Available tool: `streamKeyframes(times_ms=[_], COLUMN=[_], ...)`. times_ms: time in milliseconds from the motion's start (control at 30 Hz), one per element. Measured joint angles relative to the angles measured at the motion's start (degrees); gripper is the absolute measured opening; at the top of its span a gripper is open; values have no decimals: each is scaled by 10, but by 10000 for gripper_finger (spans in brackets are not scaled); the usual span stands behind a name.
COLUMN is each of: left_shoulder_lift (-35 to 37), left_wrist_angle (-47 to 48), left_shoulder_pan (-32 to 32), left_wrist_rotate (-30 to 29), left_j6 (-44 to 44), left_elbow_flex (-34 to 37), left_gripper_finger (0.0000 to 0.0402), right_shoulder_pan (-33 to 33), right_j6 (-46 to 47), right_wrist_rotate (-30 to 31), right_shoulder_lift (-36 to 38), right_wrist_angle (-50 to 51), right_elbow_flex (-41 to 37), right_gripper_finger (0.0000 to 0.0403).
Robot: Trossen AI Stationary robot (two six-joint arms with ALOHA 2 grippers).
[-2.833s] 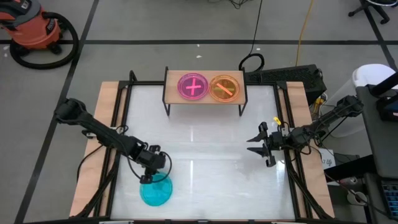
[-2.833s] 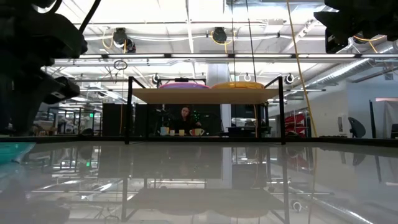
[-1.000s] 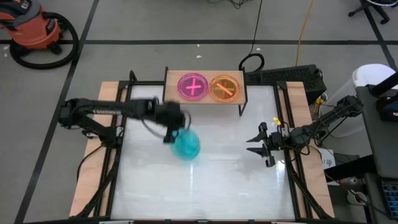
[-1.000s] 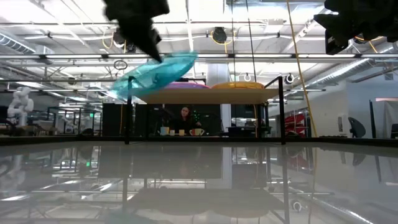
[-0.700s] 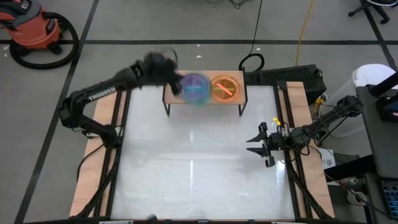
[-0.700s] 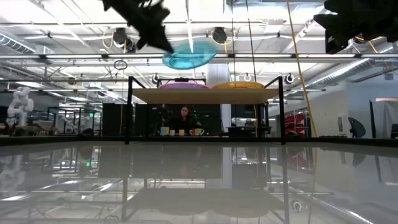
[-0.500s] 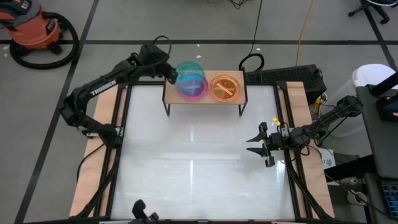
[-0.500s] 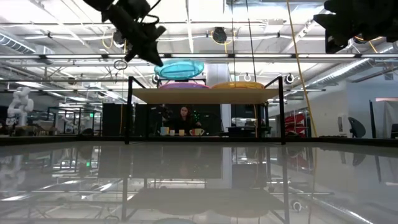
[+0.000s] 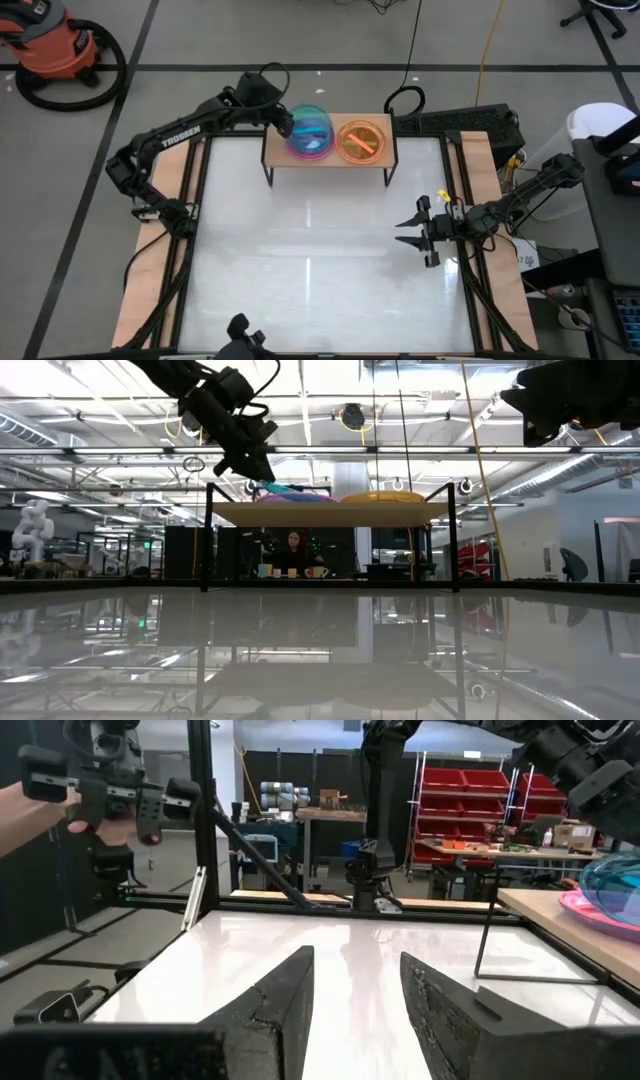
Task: Place and stack plates onto a shelf
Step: Stack the blue plate on top of the pink plate on the shelf, then return to Home Position
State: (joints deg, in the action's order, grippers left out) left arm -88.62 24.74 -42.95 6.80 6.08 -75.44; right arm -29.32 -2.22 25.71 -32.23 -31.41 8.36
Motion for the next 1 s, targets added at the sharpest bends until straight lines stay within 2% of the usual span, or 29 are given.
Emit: streamKeyframes(times_ms=[133, 267, 400, 533, 667, 767, 833, 900, 1000], left_shoulder_lift=[2, 20, 55, 119, 195, 248, 280, 317, 389], left_wrist_angle=[4, 25, 52, 80, 111, 137, 157, 154, 107], left_shoulder_pan=[0, 0, 0, 3, 20, 43, 63, 85, 121], left_wrist_rotate=[11, 26, 52, 53, 56, 68, 79, 97, 112], left_j6=[0, -9, -31, -66, -114, -139, -151, -156, -164], left_elbow_flex=[0, 0, 0, 0, 0, 0, 1, 21, 93], left_gripper_finger=[144, 186, 199, 198, 156, 87, 36, 11, 5], right_shoulder_pan=[0, 0, 0, 0, 0, 1, 1, 1, 1], right_j6=[7, 9, 6, 7, -17, -45, -87, -133, -156], right_wrist_rotate=[-1, -1, -1, -1, 19, 95, 118, 102, 59], right_shoulder_lift=[0, 0, 0, 0, 2, 17, 39, 65, 103], right_wrist_angle=[0, 0, -2, -6, -39, -91, -99, -74, 15], right_elbow_flex=[0, 0, 0, 0, 0, 0, 7, 21, 38], right_gripper_finger=[132, 132, 132, 132, 132, 132, 132, 128, 111])
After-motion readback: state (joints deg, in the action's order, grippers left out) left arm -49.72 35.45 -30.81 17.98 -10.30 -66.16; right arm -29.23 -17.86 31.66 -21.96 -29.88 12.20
